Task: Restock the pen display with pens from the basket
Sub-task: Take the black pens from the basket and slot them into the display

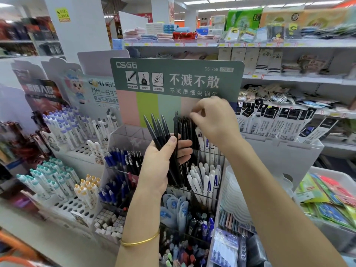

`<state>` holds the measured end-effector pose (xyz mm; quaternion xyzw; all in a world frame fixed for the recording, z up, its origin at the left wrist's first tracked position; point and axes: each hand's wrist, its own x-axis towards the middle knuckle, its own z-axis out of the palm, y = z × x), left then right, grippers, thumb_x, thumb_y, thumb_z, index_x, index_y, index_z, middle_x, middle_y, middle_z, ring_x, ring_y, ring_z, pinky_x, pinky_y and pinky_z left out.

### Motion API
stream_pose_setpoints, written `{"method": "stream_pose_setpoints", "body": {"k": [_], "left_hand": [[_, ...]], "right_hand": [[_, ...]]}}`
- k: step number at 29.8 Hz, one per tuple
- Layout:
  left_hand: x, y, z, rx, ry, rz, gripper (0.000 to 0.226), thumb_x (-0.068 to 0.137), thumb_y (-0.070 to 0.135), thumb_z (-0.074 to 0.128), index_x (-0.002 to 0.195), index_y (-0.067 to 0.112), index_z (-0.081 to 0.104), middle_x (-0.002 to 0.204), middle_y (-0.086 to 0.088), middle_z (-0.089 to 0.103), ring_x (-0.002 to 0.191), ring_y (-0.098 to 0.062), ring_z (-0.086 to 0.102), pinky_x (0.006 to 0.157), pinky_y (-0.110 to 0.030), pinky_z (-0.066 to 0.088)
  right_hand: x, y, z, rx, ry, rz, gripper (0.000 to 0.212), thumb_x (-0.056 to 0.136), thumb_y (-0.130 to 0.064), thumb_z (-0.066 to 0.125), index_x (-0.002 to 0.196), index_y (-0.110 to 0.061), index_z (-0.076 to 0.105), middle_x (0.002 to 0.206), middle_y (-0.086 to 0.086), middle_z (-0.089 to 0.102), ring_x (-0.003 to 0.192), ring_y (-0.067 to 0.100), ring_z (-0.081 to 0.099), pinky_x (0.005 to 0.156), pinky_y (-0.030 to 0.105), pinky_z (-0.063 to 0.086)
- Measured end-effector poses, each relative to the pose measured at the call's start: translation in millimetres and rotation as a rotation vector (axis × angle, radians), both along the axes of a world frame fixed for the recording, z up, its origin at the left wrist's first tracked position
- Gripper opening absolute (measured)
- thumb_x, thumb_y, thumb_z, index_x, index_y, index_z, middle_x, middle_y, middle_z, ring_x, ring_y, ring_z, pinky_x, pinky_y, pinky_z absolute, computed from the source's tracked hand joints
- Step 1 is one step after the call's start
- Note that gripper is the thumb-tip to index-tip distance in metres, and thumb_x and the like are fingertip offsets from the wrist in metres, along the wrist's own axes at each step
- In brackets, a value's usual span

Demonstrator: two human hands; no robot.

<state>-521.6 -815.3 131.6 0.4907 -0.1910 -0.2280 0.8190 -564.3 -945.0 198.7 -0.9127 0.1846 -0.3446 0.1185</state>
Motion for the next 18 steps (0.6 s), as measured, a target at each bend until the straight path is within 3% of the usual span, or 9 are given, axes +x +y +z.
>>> {"method": "stream_pose_setpoints", "body": {"k": [3, 6, 9, 12, 18], "left_hand": [[-4.7, -3.5, 3.4, 0.018, -0.044, -0.041, 0.020, 0.102, 0.013, 0.045, 0.114, 0.002, 0.057, 0.090, -0.012, 0.076, 0.080, -0.023, 0.073, 0.081, -0.039, 0.060], [-2.5, -2.7, 1.1, 0.076, -0.099, 0.024, 0.020, 0.102, 0.013, 0.044, 0.111, 0.006, 0.060, 0.097, -0.011, 0.076, 0.095, -0.025, 0.072, 0.085, -0.037, 0.057], [3.6, 0.7, -2.4, 0.134, -0.163, 0.134, 0.017, 0.103, 0.015, 0.043, 0.108, 0.011, 0.059, 0.084, -0.005, 0.075, 0.072, -0.018, 0.071, 0.068, -0.031, 0.058], [1.8, 1.0, -1.1, 0.142, -0.193, 0.147, 0.015, 0.103, 0.013, 0.043, 0.108, 0.010, 0.057, 0.070, -0.005, 0.069, 0.048, -0.011, 0.053, 0.051, -0.026, 0.051], [1.8, -0.7, -2.4, 0.163, -0.185, 0.131, 0.016, 0.104, 0.015, 0.042, 0.110, 0.008, 0.056, 0.071, -0.005, 0.071, 0.046, -0.010, 0.048, 0.047, -0.025, 0.046]], "right_hand": [[-6.1, 6.1, 1.8, 0.187, -0.051, 0.229, 0.034, 0.089, -0.027, 0.062, 0.072, 0.003, 0.064, 0.064, 0.008, 0.055, 0.063, 0.017, 0.047, 0.062, 0.033, 0.039], [-8.7, 6.1, 5.5, 0.323, -0.265, 0.246, 0.031, 0.092, -0.022, 0.060, 0.071, 0.001, 0.060, 0.061, 0.003, 0.051, 0.058, 0.012, 0.042, 0.059, 0.031, 0.035], [-8.6, -1.1, 9.0, 0.178, -0.510, 0.096, 0.026, 0.093, -0.021, 0.058, 0.075, -0.003, 0.058, 0.064, -0.002, 0.049, 0.062, 0.015, 0.043, 0.058, 0.027, 0.031], [-1.5, -1.9, 2.6, 0.076, -0.454, 0.109, 0.025, 0.092, -0.019, 0.059, 0.075, -0.001, 0.057, 0.068, 0.003, 0.054, 0.066, 0.021, 0.048, 0.062, 0.034, 0.037], [8.7, -5.3, -14.2, 0.066, -0.303, 0.112, 0.018, 0.089, -0.021, 0.064, 0.084, -0.004, 0.061, 0.079, 0.006, 0.064, 0.076, 0.027, 0.056, 0.071, 0.042, 0.047]]}}
